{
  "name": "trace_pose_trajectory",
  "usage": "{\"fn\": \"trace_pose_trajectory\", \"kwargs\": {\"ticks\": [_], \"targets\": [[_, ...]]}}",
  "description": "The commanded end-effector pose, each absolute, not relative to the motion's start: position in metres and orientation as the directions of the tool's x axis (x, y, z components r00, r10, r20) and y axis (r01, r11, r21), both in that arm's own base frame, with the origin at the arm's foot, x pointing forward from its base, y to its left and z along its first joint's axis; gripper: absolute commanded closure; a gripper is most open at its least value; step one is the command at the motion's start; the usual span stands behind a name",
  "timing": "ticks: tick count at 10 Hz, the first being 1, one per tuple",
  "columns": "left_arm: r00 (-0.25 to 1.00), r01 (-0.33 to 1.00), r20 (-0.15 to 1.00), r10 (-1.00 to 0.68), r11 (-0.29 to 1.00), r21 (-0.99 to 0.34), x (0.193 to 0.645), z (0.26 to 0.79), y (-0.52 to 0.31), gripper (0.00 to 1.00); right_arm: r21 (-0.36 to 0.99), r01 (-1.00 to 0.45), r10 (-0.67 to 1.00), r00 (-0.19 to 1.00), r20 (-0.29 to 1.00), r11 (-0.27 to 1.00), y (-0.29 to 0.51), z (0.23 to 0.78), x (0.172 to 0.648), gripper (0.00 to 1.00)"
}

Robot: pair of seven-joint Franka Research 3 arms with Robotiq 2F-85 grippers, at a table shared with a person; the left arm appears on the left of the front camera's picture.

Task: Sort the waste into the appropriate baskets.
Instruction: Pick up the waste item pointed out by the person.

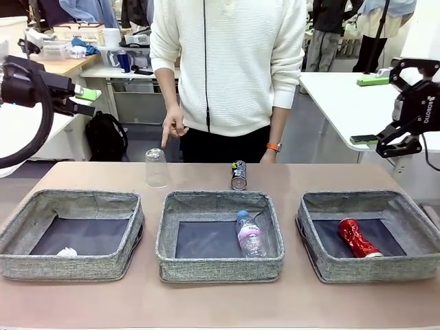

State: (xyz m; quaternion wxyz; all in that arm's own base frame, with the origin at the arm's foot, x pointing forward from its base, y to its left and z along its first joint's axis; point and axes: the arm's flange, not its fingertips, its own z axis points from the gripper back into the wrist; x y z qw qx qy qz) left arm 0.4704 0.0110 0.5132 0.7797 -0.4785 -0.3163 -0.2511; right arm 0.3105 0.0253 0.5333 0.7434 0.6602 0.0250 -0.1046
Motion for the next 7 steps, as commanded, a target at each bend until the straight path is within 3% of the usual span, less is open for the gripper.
{"fn": "trace_pose_trajectory", "kwargs": {"ticks": [1,2,3,4,7], "targets": [[0.537,0.788,0.827,-0.168,0.450,-0.420,0.491,0.497,0.008,0.00,0.980,0.179,-0.121,0.978,-0.168,0.085,0.025,0.537,0.311,0.00],[0.387,0.902,0.884,-0.261,0.305,-0.305,0.510,0.481,0.008,0.00,0.980,0.179,-0.121,0.978,-0.168,0.085,0.025,0.537,0.311,0.00],[0.220,0.944,0.947,-0.233,0.296,-0.147,0.528,0.457,0.013,0.00,0.980,0.179,-0.121,0.978,-0.168,0.085,0.025,0.537,0.311,0.00],[0.145,0.943,0.967,-0.208,0.326,-0.071,0.544,0.437,0.020,0.00,0.980,0.179,-0.121,0.978,-0.168,0.085,0.025,0.537,0.311,0.00],[0.170,0.895,0.924,-0.343,0.446,0.001,0.594,0.390,0.019,0.00,0.980,0.179,-0.121,0.978,-0.168,0.085,0.025,0.537,0.311,0.00]]}}
